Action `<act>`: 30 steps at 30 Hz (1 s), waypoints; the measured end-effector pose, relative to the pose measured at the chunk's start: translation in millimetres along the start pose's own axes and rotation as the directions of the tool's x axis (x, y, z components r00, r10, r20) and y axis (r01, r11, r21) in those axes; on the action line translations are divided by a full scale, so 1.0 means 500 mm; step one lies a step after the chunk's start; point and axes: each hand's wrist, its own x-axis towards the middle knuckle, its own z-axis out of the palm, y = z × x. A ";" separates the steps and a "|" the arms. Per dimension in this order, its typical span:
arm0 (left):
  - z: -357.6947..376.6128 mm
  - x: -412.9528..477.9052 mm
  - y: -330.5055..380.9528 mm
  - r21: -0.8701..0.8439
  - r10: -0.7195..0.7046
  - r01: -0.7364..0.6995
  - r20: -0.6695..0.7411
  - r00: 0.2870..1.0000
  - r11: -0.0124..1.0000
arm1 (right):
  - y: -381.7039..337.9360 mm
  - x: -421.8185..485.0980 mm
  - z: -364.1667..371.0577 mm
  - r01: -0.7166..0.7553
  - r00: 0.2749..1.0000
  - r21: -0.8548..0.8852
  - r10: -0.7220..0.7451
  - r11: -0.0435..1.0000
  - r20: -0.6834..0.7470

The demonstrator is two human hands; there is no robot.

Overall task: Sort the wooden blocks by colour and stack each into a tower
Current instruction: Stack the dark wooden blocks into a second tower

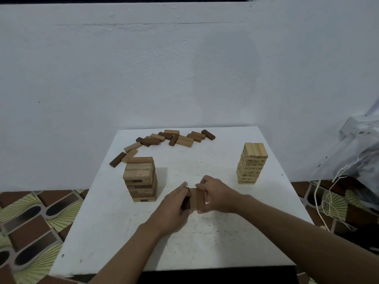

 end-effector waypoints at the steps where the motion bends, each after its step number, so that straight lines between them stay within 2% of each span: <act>1: 0.000 0.001 -0.001 -0.015 0.001 0.000 0.017 1.000 1.000 | 0.001 0.003 -0.001 0.006 1.000 -0.001 -0.006 1.000 0.014; 10: -0.019 0.014 0.002 -0.079 -0.031 0.033 0.027 0.999 0.996 | 0.011 0.003 0.007 0.028 1.000 0.089 -0.028 0.996 0.002; 17: -0.034 0.018 0.009 -0.142 -0.044 0.053 0.064 0.997 0.988 | 0.020 0.005 0.010 0.047 0.999 0.100 -0.046 0.994 -0.019; 22: -0.033 0.010 0.023 -0.154 -0.054 0.060 0.037 0.998 0.986 | 0.023 -0.002 0.015 0.091 0.995 0.093 -0.087 0.991 -0.048; 26: -0.049 0.000 0.060 -0.053 0.026 -0.029 -0.047 0.999 0.998 | 0.016 -0.018 -0.002 0.171 0.974 0.079 -0.156 0.982 -0.166; 30: -0.116 -0.005 0.117 0.077 0.108 -0.098 -0.141 0.984 0.992 | -0.021 -0.033 -0.061 0.301 0.904 0.053 -0.267 0.952 -0.335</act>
